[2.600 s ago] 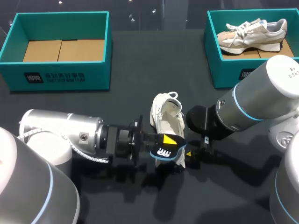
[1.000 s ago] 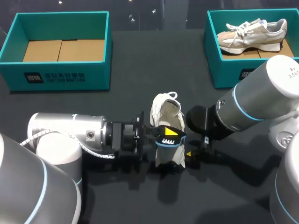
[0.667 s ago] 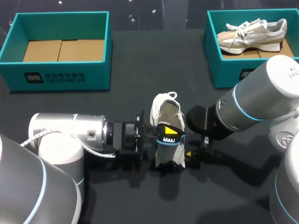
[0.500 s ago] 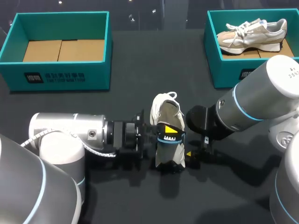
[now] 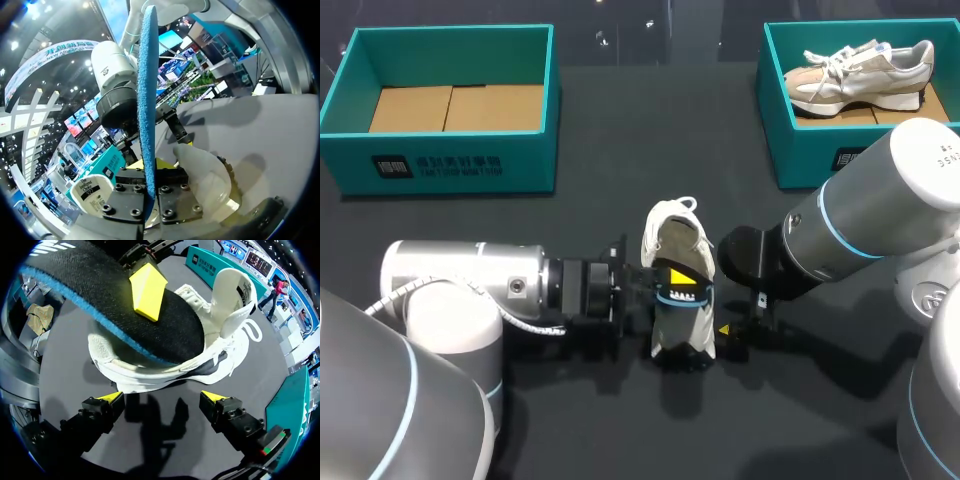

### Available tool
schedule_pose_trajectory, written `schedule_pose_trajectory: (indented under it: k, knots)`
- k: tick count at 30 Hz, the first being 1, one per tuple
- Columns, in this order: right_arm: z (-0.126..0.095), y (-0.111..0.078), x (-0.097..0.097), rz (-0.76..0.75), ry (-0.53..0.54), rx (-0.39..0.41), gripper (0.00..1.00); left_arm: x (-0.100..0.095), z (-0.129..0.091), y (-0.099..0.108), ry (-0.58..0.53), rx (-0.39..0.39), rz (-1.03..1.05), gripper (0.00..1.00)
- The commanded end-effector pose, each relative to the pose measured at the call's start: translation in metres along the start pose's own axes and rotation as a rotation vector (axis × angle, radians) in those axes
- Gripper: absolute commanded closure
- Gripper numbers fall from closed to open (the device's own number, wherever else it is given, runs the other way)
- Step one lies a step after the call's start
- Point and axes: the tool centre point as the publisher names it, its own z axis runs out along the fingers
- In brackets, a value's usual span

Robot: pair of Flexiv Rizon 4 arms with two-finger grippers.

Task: Take the shoe out of the shoebox, open the shoe tongue, remove and reinsert the insole, then place the shoe into the shoebox

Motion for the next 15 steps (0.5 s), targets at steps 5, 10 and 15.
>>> schedule_pose_trajectory:
  k: [5, 10, 15]
  knots:
    - [0.0, -0.001, 0.002, 0.0, -0.003, -0.001, 0.0, -0.002, -0.001, 0.011, 0.002, -0.018, 0.008, 1.0]
    - [0.0, -0.001, 0.002, 0.0, -0.003, -0.001, 0.0, -0.001, -0.001, 0.018, 0.002, -0.033, 0.004, 1.0]
    - [0.0, -0.001, 0.002, 0.0, -0.003, -0.001, 0.0, -0.001, -0.001, 0.025, 0.001, -0.049, -0.003, 1.0]
